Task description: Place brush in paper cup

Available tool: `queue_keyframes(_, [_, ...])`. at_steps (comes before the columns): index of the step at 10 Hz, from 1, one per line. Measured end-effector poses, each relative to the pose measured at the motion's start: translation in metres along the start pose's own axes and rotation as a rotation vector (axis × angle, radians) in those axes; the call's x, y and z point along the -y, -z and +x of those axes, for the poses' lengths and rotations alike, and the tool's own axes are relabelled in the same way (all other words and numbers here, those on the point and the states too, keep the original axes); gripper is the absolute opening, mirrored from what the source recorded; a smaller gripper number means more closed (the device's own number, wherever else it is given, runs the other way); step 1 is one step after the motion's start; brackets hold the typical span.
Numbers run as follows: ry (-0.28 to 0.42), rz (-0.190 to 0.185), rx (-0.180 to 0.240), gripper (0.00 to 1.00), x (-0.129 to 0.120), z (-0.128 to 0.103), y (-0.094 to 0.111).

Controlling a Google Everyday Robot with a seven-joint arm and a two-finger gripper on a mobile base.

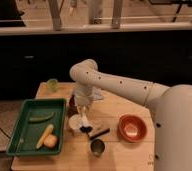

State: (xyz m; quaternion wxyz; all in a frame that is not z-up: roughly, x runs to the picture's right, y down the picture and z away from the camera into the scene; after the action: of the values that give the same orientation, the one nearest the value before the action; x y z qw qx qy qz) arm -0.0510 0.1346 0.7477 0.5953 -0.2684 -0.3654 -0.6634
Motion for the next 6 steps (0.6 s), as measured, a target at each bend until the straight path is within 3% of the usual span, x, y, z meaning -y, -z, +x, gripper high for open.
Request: queue_keyframes(6, [-0.004,-0.002,0.021,0.01,0.0005,0.0003,-0.0001])
